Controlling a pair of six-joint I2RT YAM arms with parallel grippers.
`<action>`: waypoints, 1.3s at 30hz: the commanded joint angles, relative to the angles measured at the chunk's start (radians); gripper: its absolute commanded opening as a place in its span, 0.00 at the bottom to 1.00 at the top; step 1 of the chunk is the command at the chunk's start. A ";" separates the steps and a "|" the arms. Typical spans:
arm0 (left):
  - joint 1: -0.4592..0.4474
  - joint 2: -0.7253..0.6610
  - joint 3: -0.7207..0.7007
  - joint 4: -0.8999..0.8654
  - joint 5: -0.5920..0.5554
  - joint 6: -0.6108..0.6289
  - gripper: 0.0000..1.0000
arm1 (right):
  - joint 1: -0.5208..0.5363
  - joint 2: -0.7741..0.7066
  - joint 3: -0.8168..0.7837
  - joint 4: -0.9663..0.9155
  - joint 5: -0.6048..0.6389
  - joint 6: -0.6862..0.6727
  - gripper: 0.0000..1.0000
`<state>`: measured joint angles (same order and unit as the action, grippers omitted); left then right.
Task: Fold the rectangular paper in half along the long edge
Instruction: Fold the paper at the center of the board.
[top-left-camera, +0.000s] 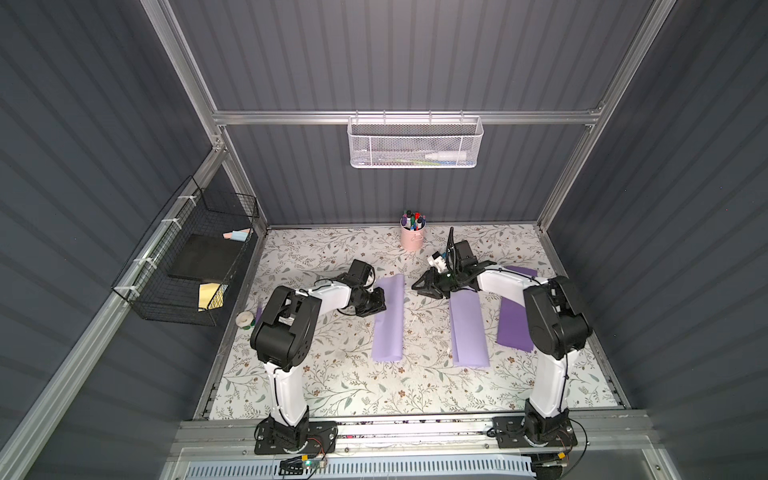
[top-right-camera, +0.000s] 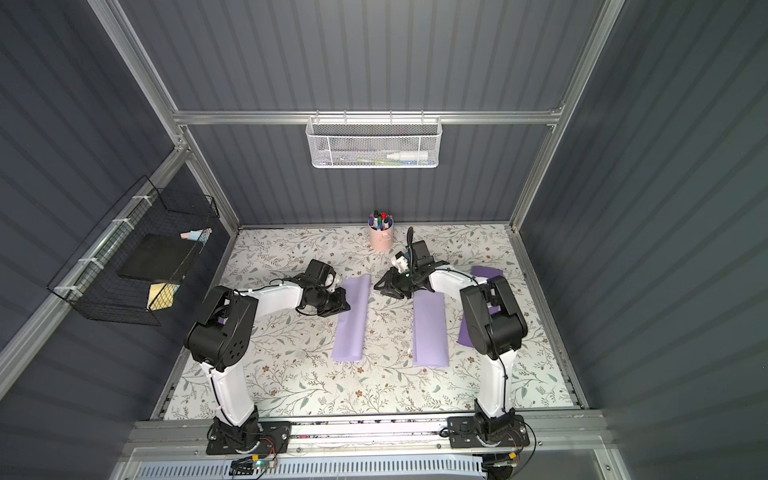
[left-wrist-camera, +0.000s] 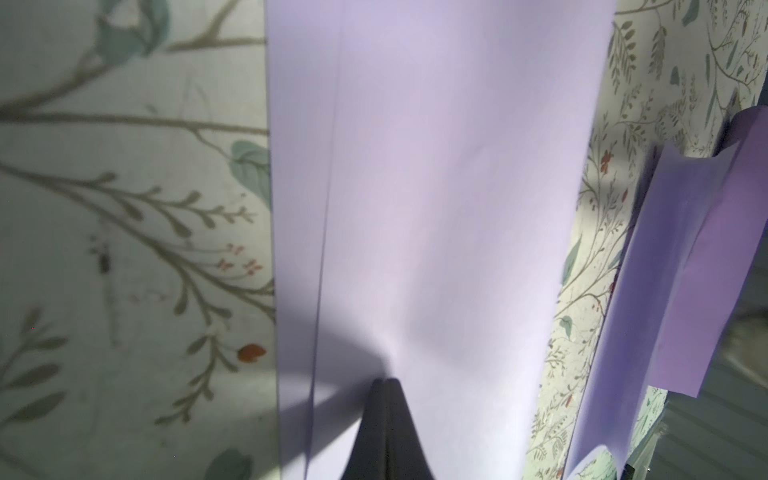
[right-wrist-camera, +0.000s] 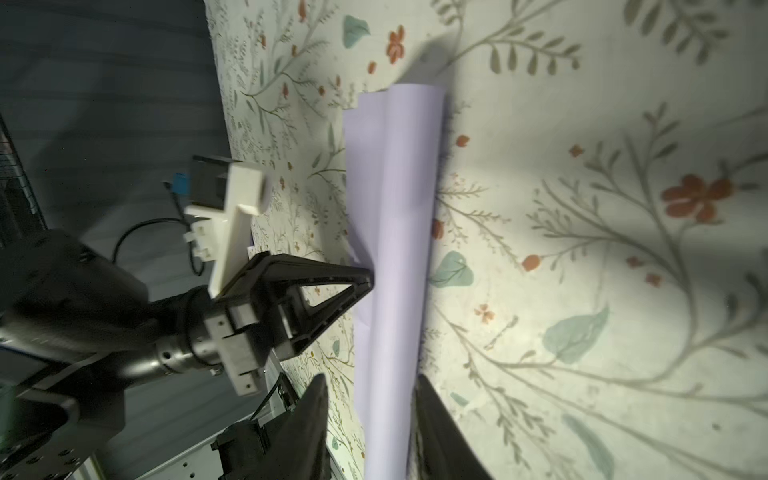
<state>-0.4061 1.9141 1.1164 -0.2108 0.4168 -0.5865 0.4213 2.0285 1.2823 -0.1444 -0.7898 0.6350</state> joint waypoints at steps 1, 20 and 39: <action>-0.003 0.025 -0.036 -0.042 -0.049 0.010 0.06 | 0.007 0.072 -0.006 0.116 -0.107 0.039 0.37; -0.003 -0.001 -0.036 -0.039 -0.041 0.010 0.06 | 0.039 0.252 0.122 0.221 -0.154 0.111 0.39; 0.010 -0.126 0.017 -0.053 -0.007 0.024 0.62 | 0.066 0.298 0.249 -0.039 -0.102 -0.073 0.36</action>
<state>-0.4046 1.8400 1.1118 -0.2276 0.4210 -0.5755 0.4767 2.2997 1.5032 -0.0948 -0.9127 0.6228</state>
